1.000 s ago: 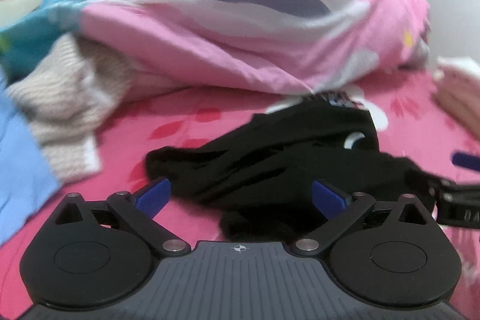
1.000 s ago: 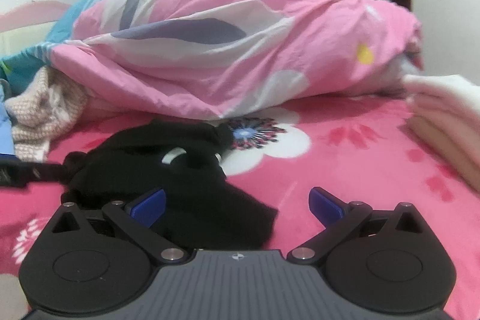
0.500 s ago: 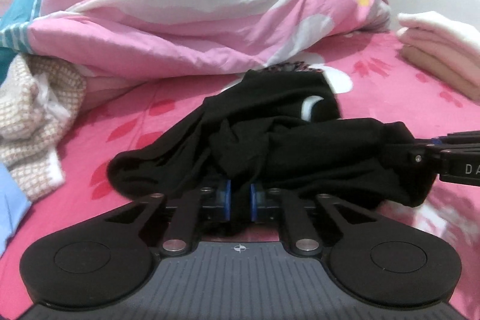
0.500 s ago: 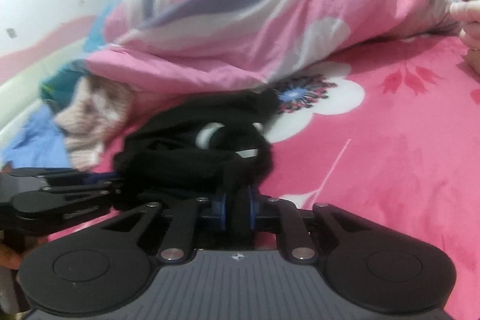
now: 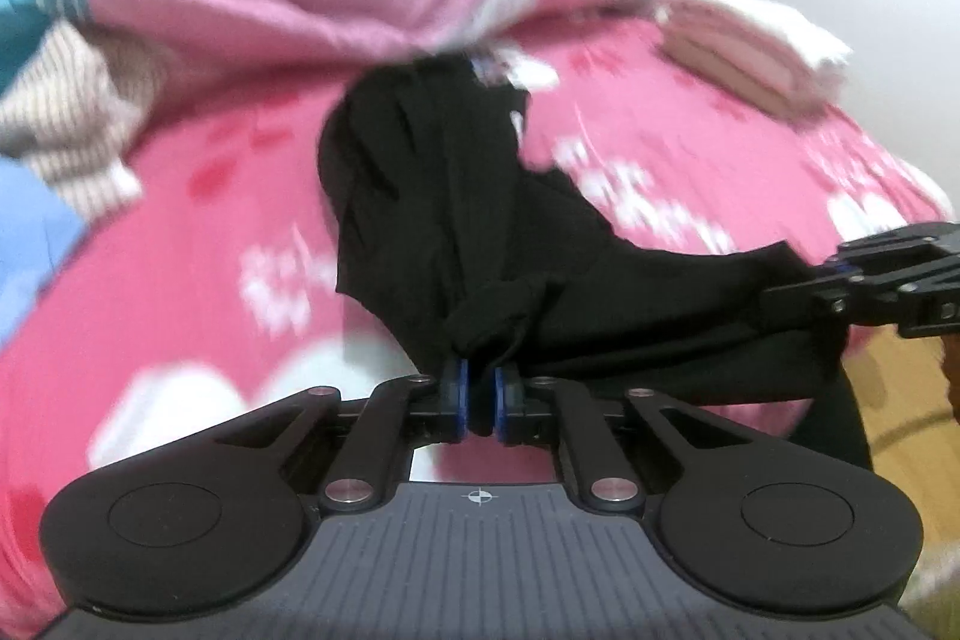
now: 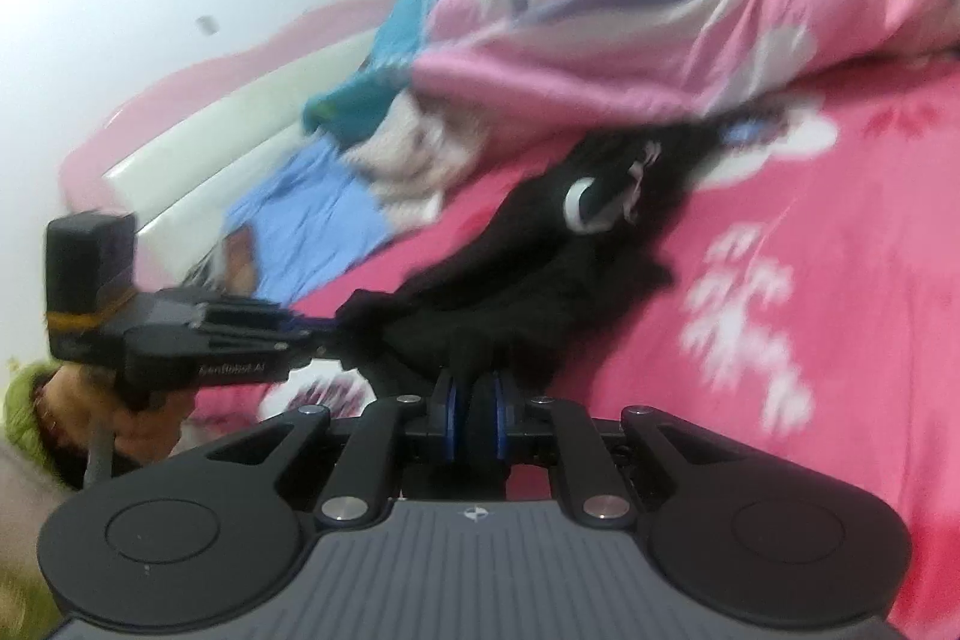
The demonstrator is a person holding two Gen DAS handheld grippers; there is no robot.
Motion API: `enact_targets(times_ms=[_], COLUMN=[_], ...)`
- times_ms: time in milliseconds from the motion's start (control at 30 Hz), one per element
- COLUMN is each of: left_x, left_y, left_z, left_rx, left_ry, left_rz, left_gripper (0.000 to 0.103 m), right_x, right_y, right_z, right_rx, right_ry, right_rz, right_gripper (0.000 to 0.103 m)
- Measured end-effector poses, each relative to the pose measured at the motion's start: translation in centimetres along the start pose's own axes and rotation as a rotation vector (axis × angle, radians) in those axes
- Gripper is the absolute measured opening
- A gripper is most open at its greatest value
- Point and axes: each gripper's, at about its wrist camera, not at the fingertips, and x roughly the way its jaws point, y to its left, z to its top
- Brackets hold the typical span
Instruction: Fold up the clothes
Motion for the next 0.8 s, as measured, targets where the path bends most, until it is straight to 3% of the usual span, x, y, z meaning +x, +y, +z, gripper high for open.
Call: enact_targets(times_ms=[100, 200, 267, 367, 533, 600, 733, 800], left_x=[-0.7, -1.5, -2.0, -1.8, 2.4, 2.9, 2.5, 2.3], left_y=[0.1, 0.9, 1.7, 2.6, 3.5, 4.2, 5.0, 5.1], left_z=[-1.7, -1.5, -1.2, -1.0, -0.4, -0.6, -1.1, -1.4], left_rx=[-0.029, -0.088, -0.124, -0.154, -0.182, -0.231, -0.334, -0.369], left_ry=[0.043, -0.002, -0.048, -0.108, -0.025, 0.008, 0.004, -0.005], left_rz=[-0.044, -0.066, -0.066, -0.047, 0.077, 0.041, -0.053, -0.09], left_gripper=[0.01, 0.017, 0.038, 0.054, 0.055, 0.055, 0.054, 0.054], right_x=[0.6, 1.3, 1.1, -0.3, -3.0, -4.4, -7.9, -9.0], right_y=[0.2, 0.3, 0.7, 0.9, 0.2, -0.6, -1.6, -1.6], right_z=[-2.2, -3.6, -4.1, -4.6, -4.3, -3.8, -3.1, -2.5], right_rx=[0.007, -0.005, -0.04, -0.065, -0.027, 0.033, 0.096, 0.102], right_ry=[0.097, 0.187, 0.225, 0.249, 0.204, 0.168, 0.088, 0.039], right_rz=[-0.021, -0.065, -0.093, -0.133, -0.242, -0.279, -0.329, -0.34], right_gripper=[0.012, 0.012, 0.012, 0.012, 0.012, 0.017, 0.041, 0.045])
